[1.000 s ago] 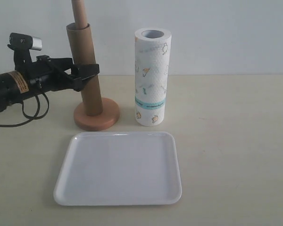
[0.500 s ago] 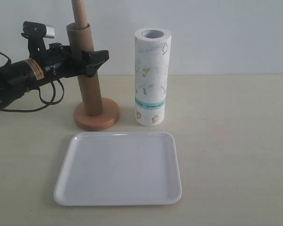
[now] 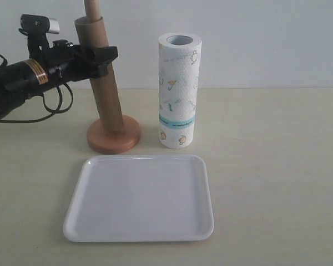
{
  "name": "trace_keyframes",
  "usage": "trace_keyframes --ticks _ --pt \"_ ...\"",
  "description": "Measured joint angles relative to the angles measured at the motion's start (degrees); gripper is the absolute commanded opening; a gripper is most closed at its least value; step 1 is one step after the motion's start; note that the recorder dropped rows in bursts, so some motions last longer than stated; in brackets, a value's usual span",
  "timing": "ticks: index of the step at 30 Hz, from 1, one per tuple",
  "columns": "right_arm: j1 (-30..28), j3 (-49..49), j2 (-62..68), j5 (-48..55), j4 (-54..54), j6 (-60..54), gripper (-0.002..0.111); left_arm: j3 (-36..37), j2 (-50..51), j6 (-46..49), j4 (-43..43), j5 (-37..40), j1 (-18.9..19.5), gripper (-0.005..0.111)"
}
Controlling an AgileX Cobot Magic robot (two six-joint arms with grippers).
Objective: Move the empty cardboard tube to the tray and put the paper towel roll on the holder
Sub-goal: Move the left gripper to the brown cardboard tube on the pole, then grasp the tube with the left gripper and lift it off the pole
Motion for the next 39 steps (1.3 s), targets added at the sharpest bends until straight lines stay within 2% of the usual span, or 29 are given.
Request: trace_keyframes --ticks 4,7,15,17,19,21,23,25,26,27,31,36,39 --pt "0.00 0.00 0.00 0.00 0.00 0.00 0.003 0.00 -4.99 0.00 -2.45 0.84 0.00 0.004" --pt "0.00 0.00 0.00 0.00 0.00 0.00 0.003 -1.25 -12.61 0.00 -2.82 3.07 0.00 0.004" --pt "0.00 0.00 0.00 0.00 0.00 0.00 0.003 -14.77 -32.83 -2.11 -2.75 4.73 0.00 0.004" --pt "0.00 0.00 0.00 0.00 0.00 0.00 0.003 -16.87 -39.39 -8.76 3.98 8.54 0.00 0.004" --pt "0.00 0.00 0.00 0.00 0.00 0.00 0.003 -17.27 -47.79 -27.64 27.29 13.49 0.00 0.004" --pt "0.00 0.00 0.00 0.00 0.00 0.00 0.003 -16.98 -52.79 -49.00 49.61 12.70 0.00 0.004" --pt "0.00 0.00 0.00 0.00 0.00 0.00 0.003 -13.75 -56.64 -61.60 57.44 7.14 0.41 0.004" --pt "0.00 0.00 0.00 0.00 0.00 0.00 0.003 -8.14 -59.60 -65.30 59.37 2.26 0.67 0.004" --pt "0.00 0.00 0.00 0.00 0.00 0.00 0.003 -5.66 -60.21 -66.22 59.63 1.39 0.67 0.004" --pt "0.00 0.00 0.00 0.00 0.00 0.00 0.003 -0.09 -60.68 -66.90 60.11 0.96 0.77 0.004" --pt "0.00 0.00 0.00 0.00 0.00 0.00 0.003 11.45 -60.12 -67.28 60.79 0.94 0.77 0.004" --pt "0.00 0.00 0.00 0.00 0.00 0.00 0.003 21.83 -55.61 -63.62 61.83 7.00 0.77 0.004" --pt "0.00 0.00 0.00 0.00 0.00 0.00 0.003 23.87 -52.04 -62.90 61.83 18.27 0.77 0.004"
